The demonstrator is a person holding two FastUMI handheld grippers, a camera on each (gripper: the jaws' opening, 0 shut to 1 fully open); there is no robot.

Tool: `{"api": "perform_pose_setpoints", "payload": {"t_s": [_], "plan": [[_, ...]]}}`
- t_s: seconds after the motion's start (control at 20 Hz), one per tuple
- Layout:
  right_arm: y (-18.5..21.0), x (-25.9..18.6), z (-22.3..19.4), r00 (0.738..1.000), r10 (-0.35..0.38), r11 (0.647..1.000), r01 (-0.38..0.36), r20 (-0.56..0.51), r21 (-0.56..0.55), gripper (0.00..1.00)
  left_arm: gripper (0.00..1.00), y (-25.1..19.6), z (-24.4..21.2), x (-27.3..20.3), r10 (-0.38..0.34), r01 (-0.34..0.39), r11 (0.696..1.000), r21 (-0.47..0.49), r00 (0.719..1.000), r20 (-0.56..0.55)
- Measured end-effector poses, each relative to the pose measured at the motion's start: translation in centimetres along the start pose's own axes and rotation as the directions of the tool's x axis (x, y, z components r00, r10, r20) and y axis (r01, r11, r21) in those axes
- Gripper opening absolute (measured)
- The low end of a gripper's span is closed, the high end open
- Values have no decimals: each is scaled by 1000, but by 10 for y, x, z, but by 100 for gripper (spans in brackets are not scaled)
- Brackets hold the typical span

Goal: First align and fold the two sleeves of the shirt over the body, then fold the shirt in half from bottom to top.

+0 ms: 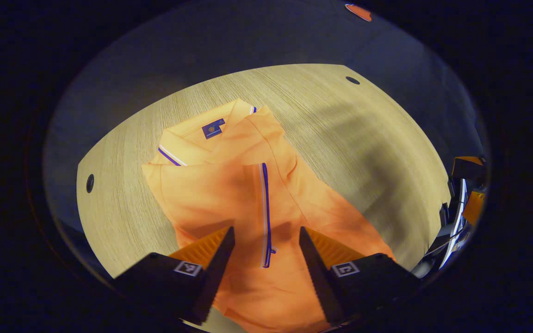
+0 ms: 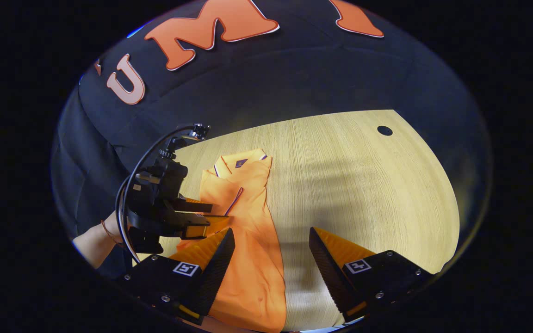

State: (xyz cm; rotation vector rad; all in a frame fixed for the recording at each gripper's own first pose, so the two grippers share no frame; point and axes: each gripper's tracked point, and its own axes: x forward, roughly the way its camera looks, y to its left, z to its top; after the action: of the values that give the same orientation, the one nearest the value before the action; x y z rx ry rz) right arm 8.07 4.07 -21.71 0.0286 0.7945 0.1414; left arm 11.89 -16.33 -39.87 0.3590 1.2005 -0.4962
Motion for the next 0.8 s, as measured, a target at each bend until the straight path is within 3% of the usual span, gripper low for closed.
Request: {"api": "perform_pose_setpoints", "payload": {"t_s": [0.1,0.4,0.8], "plan": [[4,2,-3,1000,-4,1000,4,-8,-3,99,100,6,-8,-10,32,-32,999,-32,999,14],[28,6,-27,999,2,999,-4,-49,-43,98,100,19,-62,-70,74,-65,989,-130,995,69],[39,1,-75,991,-33,993,17,-133,-119,99,100,44,-166,-135,130,-115,966,-231,990,49]]}}
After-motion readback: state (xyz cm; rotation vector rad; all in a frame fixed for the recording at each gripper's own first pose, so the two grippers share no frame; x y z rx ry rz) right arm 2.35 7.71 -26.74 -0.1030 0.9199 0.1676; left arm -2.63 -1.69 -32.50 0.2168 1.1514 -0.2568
